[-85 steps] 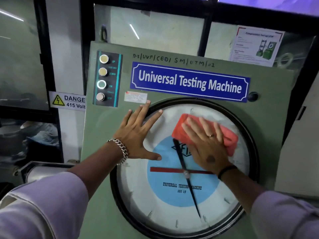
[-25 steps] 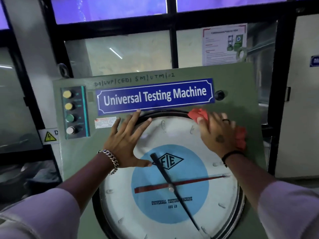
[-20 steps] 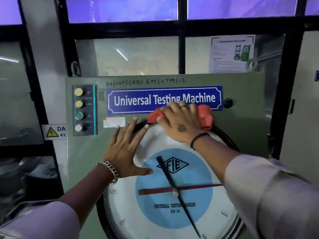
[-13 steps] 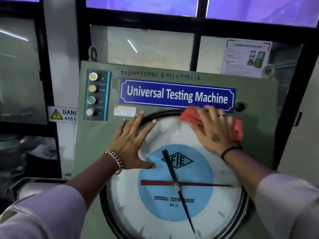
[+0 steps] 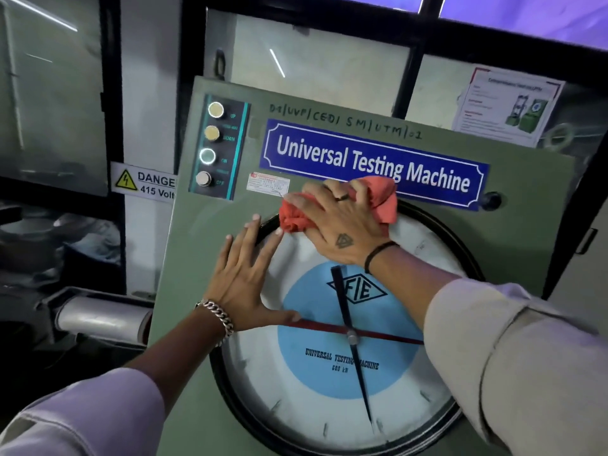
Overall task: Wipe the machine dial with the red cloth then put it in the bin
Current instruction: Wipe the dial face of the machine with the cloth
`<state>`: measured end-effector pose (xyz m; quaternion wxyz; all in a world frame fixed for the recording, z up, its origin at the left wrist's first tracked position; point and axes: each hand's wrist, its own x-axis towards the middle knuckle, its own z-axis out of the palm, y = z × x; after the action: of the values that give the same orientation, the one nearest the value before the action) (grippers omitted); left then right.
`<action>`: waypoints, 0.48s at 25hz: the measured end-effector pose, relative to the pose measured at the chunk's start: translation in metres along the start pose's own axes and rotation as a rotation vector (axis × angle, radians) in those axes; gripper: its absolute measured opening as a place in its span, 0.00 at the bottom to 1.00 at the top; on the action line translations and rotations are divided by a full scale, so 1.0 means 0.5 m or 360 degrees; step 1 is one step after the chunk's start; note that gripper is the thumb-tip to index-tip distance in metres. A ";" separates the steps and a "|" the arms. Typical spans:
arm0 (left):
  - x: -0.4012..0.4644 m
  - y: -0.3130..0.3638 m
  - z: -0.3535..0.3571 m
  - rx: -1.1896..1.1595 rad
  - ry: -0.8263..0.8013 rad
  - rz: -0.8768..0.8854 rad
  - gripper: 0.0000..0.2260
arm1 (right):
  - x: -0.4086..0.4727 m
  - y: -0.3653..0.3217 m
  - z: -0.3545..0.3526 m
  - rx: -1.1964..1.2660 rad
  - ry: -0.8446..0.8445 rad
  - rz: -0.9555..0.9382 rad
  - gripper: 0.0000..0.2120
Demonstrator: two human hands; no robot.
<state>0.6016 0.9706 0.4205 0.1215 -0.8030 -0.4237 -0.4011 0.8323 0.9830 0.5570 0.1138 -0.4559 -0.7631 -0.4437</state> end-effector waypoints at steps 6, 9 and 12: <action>0.032 0.013 -0.018 0.0021 -0.0109 -0.0020 0.69 | -0.172 0.144 -0.012 0.0227 -0.0051 0.0585 0.40; 0.022 0.006 -0.019 -0.0108 -0.0123 -0.0023 0.69 | -0.100 0.092 -0.014 0.0281 -0.0036 0.0727 0.33; -0.016 -0.011 -0.006 -0.0252 -0.0074 -0.0090 0.69 | 0.015 -0.019 -0.016 0.0200 -0.0066 0.0197 0.28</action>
<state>0.5930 0.9677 0.4155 0.0365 -0.8069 -0.4159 -0.4178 0.8188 0.9793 0.5606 0.1535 -0.5031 -0.7620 -0.3776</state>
